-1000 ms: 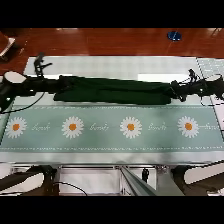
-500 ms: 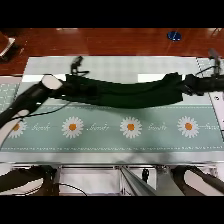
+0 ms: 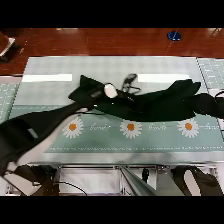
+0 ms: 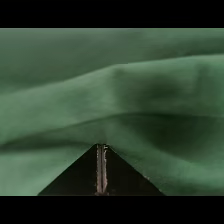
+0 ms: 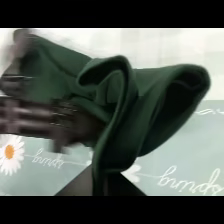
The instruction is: Fold the shirts.
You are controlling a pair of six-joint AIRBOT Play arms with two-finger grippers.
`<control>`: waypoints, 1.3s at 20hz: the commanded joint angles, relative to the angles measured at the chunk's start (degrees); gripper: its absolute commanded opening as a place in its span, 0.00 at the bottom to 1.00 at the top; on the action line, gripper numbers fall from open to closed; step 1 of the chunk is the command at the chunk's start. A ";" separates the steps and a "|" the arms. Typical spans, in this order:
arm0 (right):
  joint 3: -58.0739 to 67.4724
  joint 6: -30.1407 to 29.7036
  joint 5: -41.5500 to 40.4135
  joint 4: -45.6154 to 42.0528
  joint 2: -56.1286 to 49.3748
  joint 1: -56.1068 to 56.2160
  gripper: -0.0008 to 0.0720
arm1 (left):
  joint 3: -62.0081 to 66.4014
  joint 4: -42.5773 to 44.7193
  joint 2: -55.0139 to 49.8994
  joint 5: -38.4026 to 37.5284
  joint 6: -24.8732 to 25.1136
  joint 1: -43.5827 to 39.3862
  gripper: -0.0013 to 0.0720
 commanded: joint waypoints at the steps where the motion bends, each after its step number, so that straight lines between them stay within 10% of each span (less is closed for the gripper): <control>1: -0.50 0.79 0.76 1.55 2.25 0.04 0.04 | 8.66 -3.67 -8.39 -3.21 -0.72 -6.36 0.05; 4: -0.50 0.79 0.35 1.40 2.23 0.04 0.04 | 12.26 -3.63 -10.10 -7.58 4.37 -6.27 0.05; 11: -0.48 1.22 -6.36 4.52 -5.03 10.10 0.04 | 10.01 4.57 -0.42 -25.75 -0.81 16.11 0.05; 19: 16.13 -1.01 -19.98 9.60 -37.13 36.79 0.04 | -22.47 17.81 39.47 -13.46 -5.95 43.50 0.05; 26: 35.32 -1.60 -24.35 16.39 -65.26 44.52 0.04 | -46.49 17.25 61.96 -10.49 -8.17 45.81 0.05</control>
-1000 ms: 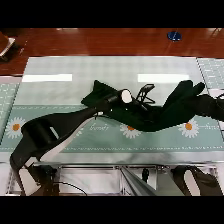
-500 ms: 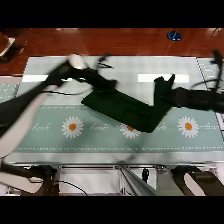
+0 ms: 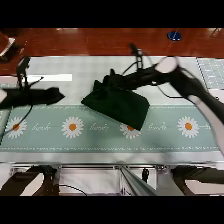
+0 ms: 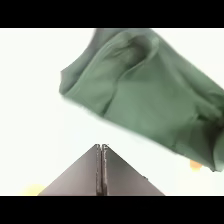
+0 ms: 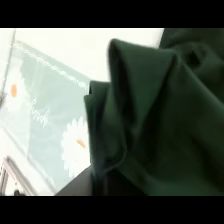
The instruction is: Fold the shirts.
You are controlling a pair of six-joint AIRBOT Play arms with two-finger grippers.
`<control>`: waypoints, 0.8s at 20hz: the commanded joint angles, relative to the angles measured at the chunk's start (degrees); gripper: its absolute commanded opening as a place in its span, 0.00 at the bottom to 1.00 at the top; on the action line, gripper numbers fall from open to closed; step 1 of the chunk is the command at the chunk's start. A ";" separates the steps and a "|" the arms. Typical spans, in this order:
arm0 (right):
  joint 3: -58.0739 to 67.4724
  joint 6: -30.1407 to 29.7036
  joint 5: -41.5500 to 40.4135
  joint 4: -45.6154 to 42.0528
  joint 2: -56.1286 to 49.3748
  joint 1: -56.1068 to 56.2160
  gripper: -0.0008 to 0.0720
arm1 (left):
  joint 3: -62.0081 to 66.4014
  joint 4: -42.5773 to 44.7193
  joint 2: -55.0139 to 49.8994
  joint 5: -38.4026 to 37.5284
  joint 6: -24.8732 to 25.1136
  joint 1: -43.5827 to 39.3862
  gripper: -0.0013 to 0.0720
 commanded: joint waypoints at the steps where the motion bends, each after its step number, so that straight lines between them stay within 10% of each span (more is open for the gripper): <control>1: 8.76 -0.79 -2.25 7.02 -13.40 3.65 0.04 | -10.95 -0.26 8.35 3.26 -2.38 1.05 0.05; 4: 14.88 0.26 -2.47 9.16 -19.98 5.20 0.07 | -15.23 -3.72 7.58 6.58 -2.23 0.98 0.05; 6: 17.51 0.94 -2.45 10.34 -22.43 5.03 0.58 | -16.35 -3.69 6.95 7.13 -2.23 0.44 0.05; 12: 18.08 0.33 15.26 7.93 -16.26 -6.12 0.58 | -16.74 -3.67 6.45 7.15 -2.21 -1.49 0.05; 16: 15.30 3.50 23.54 -14.84 -0.39 -13.42 0.58 | -16.74 -3.67 6.45 7.10 -1.62 -1.49 0.05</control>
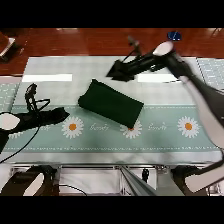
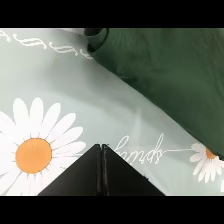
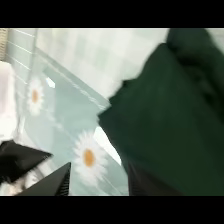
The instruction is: Fold the shirts.
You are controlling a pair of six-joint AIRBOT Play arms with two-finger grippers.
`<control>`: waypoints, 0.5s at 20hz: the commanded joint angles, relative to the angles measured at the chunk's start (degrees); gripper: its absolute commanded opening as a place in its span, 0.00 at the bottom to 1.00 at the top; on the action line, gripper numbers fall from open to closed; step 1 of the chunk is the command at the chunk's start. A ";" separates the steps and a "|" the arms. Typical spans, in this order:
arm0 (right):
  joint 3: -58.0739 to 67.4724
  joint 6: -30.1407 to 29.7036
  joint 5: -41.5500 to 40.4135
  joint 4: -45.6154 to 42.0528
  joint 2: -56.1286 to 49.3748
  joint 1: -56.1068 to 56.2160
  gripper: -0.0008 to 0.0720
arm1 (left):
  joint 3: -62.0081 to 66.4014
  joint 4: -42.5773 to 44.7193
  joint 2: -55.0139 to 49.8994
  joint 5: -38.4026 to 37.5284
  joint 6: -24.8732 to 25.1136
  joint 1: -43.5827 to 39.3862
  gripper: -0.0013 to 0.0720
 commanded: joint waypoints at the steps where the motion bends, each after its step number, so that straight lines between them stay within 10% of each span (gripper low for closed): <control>1: -4.92 4.55 6.82 -21.20 14.19 -5.88 0.58 | -0.15 -0.02 -0.04 0.13 0.35 -0.13 0.05; 6: -42.03 25.86 -16.09 -44.57 43.91 -7.87 0.58 | -0.15 -0.02 -0.04 0.17 1.27 -0.13 0.05; 10: -64.52 39.76 -27.02 -39.17 54.73 -7.41 0.58 | -0.15 -0.02 -0.07 0.55 1.27 -0.13 0.05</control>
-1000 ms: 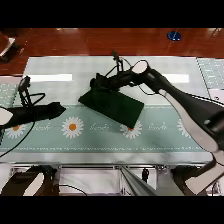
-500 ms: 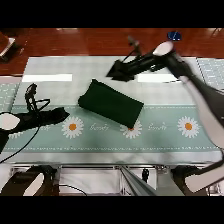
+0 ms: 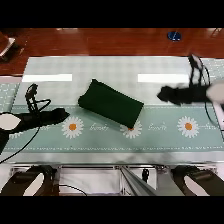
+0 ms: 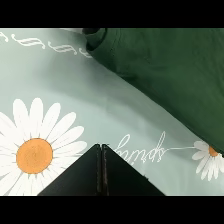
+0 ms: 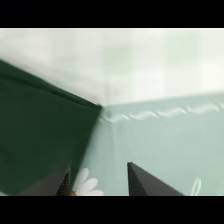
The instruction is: Fold the shirts.
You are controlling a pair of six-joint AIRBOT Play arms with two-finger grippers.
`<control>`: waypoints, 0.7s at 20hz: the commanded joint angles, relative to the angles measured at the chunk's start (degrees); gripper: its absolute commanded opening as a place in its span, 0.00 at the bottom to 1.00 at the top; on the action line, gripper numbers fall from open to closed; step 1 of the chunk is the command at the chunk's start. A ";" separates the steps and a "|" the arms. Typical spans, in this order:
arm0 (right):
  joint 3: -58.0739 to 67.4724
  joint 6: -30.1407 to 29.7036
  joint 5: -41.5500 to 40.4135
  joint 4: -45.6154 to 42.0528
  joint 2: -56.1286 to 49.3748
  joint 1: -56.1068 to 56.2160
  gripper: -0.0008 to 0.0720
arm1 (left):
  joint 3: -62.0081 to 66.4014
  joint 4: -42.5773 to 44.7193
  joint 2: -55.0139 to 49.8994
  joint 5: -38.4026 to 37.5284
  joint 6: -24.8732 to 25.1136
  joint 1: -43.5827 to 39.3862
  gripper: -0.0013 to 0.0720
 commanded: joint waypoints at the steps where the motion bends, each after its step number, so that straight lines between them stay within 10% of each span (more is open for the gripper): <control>1: -17.16 8.28 -9.51 4.98 7.15 -0.11 0.58 | 0.00 0.00 -0.04 0.90 0.17 -0.02 0.05; 10: -11.63 -21.42 -9.18 39.74 -19.63 -0.11 0.58 | 0.00 -0.04 -1.07 1.49 0.13 -0.76 0.05; 14: -4.57 -24.68 -3.80 41.11 -28.02 -0.09 0.58 | 0.00 -0.04 -2.19 1.51 0.11 -1.84 0.05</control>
